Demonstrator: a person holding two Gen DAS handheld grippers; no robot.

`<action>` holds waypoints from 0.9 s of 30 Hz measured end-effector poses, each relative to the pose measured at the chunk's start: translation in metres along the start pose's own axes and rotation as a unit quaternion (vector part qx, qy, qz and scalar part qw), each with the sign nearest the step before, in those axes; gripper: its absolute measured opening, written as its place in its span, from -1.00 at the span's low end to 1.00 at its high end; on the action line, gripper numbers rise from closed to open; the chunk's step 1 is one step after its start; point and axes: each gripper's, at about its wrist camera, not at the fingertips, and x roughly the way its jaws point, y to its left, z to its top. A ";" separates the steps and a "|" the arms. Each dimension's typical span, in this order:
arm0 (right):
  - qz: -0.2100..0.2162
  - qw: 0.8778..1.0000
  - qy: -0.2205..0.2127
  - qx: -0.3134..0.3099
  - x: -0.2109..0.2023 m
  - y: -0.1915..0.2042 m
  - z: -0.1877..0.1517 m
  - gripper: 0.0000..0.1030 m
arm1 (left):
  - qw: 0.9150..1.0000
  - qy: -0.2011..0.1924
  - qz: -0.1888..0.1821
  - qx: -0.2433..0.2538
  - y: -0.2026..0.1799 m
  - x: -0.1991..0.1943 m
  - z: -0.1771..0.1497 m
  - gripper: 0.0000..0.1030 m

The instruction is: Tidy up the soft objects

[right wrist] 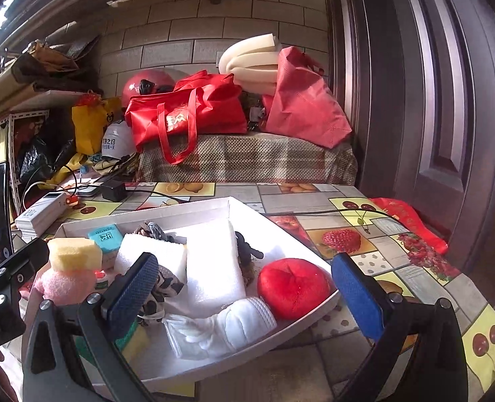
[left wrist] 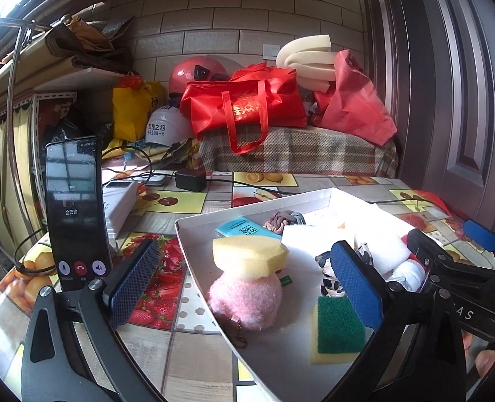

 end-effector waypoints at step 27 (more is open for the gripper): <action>-0.016 0.996 0.054 0.068 -0.105 -0.089 -0.050 1.00 | 0.995 0.071 -0.057 0.047 -0.060 -0.075 -0.041 1.00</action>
